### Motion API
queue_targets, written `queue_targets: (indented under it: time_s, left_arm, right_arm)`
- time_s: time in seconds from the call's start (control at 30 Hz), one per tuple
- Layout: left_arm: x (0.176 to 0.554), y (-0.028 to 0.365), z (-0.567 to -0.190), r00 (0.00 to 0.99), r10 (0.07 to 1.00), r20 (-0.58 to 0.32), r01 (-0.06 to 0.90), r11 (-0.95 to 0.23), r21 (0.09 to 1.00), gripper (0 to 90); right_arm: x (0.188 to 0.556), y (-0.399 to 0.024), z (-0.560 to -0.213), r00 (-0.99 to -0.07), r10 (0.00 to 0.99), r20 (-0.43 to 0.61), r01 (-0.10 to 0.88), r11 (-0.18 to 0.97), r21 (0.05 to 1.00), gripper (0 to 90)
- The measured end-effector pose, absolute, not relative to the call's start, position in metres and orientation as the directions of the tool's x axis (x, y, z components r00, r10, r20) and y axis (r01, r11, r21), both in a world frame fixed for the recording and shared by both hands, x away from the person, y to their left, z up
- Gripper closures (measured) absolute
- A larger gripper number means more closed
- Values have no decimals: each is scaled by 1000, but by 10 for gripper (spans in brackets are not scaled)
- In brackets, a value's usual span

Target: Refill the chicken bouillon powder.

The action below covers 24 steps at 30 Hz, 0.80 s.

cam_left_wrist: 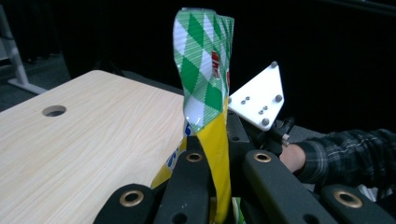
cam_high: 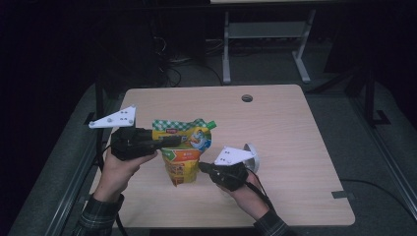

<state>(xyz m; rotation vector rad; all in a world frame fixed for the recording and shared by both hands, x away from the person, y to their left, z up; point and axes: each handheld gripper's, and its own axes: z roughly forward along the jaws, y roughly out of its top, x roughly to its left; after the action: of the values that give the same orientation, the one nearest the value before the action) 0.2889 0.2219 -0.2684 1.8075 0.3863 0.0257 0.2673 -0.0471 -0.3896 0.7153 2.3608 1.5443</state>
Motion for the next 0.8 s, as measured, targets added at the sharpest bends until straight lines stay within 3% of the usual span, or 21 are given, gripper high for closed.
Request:
queue_targets:
  time_s: [0.8]
  left_arm:
    - [298, 191, -264, 945, 265, -191, 260, -255, 931, 900]
  right_arm:
    - [256, -29, -401, -902, 429, 46, 216, 356, 909, 900]
